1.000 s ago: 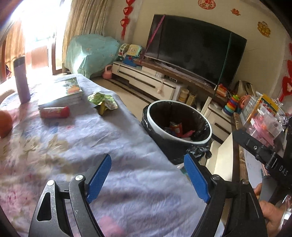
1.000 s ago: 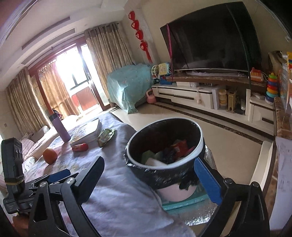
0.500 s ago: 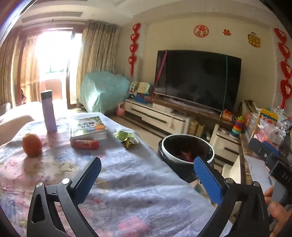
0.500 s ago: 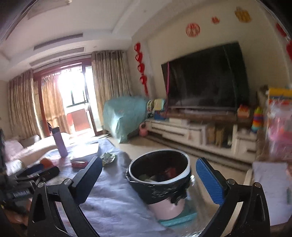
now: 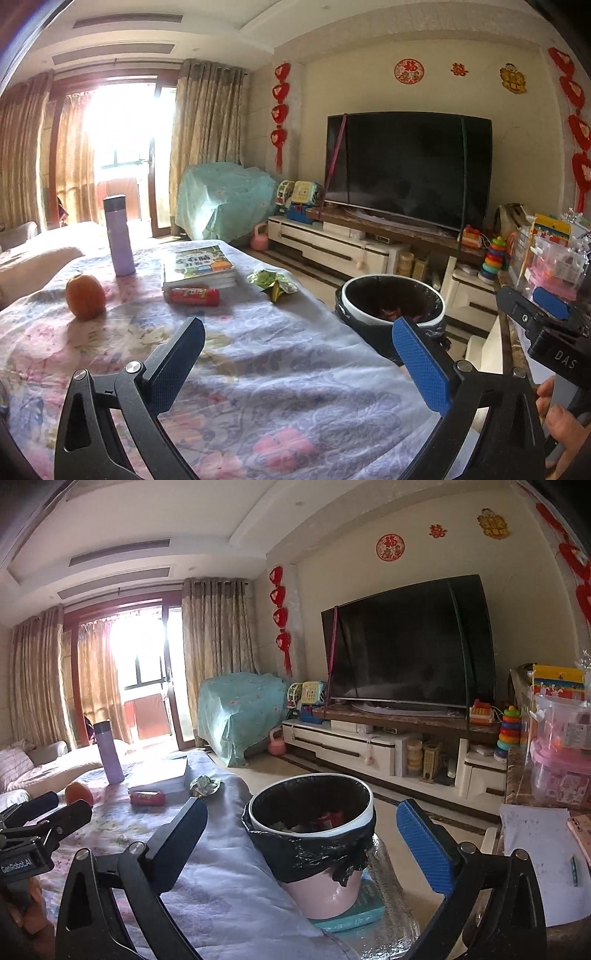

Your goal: Collect trash

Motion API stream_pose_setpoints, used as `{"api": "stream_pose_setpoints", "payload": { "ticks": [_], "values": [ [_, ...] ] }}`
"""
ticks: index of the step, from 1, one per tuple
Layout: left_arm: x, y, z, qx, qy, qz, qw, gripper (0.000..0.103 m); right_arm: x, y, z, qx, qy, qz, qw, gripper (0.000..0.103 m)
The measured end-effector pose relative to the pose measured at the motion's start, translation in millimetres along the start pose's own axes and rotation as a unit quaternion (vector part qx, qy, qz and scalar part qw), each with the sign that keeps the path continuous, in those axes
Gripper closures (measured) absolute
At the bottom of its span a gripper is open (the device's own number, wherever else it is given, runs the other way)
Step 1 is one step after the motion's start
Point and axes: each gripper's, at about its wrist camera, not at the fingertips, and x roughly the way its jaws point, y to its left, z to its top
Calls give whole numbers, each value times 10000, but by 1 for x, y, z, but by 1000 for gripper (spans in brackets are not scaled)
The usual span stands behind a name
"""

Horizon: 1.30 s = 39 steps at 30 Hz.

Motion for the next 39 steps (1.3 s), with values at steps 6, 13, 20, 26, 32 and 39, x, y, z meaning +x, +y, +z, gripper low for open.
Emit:
{"api": "stream_pose_setpoints", "payload": {
  "ticks": [6, 13, 20, 26, 32, 39],
  "values": [
    [-2, -1, -2, 91, -71, 117, 9999, 1, -1, 0, -3, -27, 0, -12, 10000, 0],
    [-1, -1, -4, 169, -117, 102, 9997, 1, -3, 2, -4, -77, -68, 5, 9999, 0],
    [-1, 0, -6, 222, -151, 75, 9996, 1, -5, 1, -3, -46, -96, 45, 9999, 0],
    [-2, 3, -7, 202, -197, 56, 9996, 1, -6, 3, -3, -40, -92, 79, 9999, 0],
    [-2, 4, -8, 199, -217, 59, 9996, 1, -7, 6, -3, -87, -103, 101, 9999, 0],
    [-1, 5, -8, 201, -233, 69, 9995, 1, -7, 6, -3, -82, -106, 115, 9998, 0]
  ]
}}
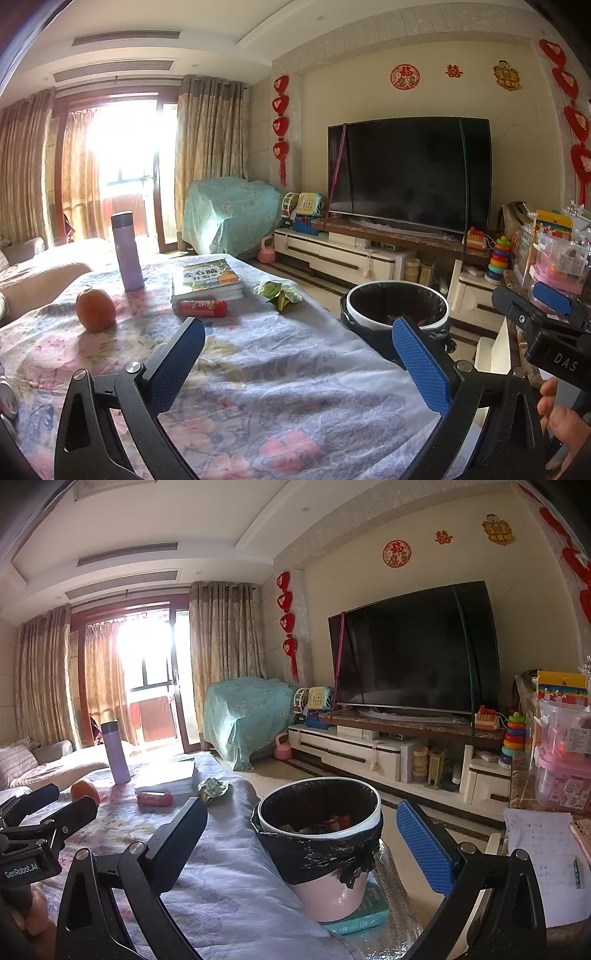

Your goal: Collect trash

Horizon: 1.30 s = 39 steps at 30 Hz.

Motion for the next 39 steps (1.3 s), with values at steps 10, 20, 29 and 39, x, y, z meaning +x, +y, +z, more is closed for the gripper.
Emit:
{"api": "stream_pose_setpoints", "payload": {
  "ticks": [10, 20, 29, 39],
  "values": [
    [2, 0, 1, 19, -30, -2, 10000, 1, -1, 0, 1, -24, 9, 31, 10000, 0],
    [1, 0, -1, 25, -41, -1, 10000, 1, -2, 2, 3, -60, -1, 57, 10000, 0],
    [1, 1, -2, 15, -48, -17, 10000, 1, -3, 3, 3, -56, -7, 49, 10000, 0],
    [2, 2, -2, 24, -37, -16, 10000, 1, -2, 3, 3, -54, -1, 52, 10000, 0]
  ]
}}
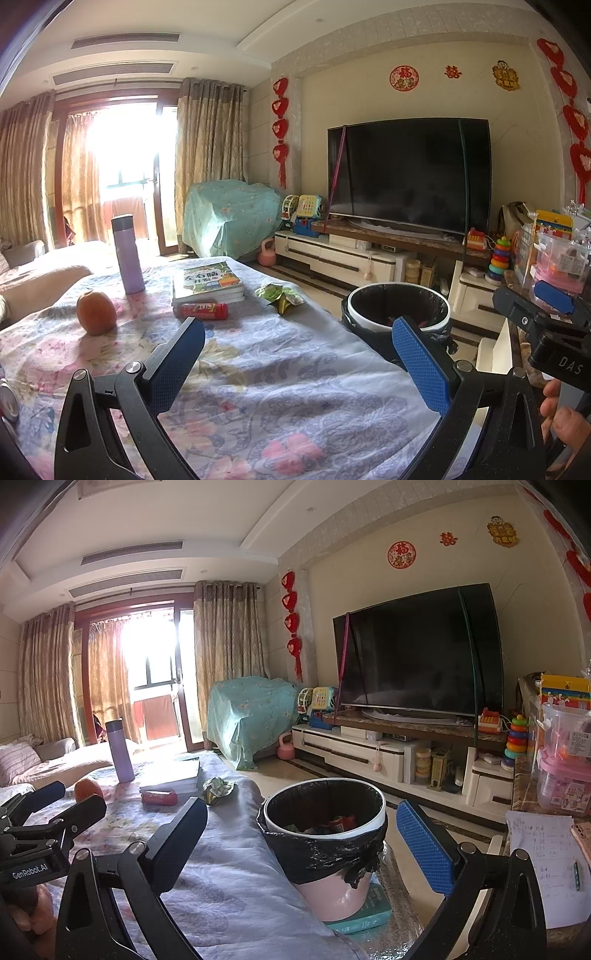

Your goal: Collect trash

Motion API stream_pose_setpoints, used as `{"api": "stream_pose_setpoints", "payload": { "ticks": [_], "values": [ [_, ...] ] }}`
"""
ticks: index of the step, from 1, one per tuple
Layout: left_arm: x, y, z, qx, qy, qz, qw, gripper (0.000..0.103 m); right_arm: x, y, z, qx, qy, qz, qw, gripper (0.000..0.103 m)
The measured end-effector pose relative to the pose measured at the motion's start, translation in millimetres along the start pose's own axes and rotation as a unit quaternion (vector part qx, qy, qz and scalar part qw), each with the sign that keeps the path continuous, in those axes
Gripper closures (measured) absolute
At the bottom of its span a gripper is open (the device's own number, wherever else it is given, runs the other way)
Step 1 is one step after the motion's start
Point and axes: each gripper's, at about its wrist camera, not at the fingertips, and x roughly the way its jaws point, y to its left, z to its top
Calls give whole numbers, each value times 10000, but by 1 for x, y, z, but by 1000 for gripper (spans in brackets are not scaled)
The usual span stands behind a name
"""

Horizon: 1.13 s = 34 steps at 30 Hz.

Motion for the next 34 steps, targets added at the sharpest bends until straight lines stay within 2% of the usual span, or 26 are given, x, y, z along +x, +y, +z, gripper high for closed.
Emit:
{"api": "stream_pose_setpoints", "payload": {
  "ticks": [34],
  "values": [
    [8, 9, -8, -95, 102, -82, 9999, 1, 7, 6, -1, 83, 178, 92, 9998, 0]
  ]
}}
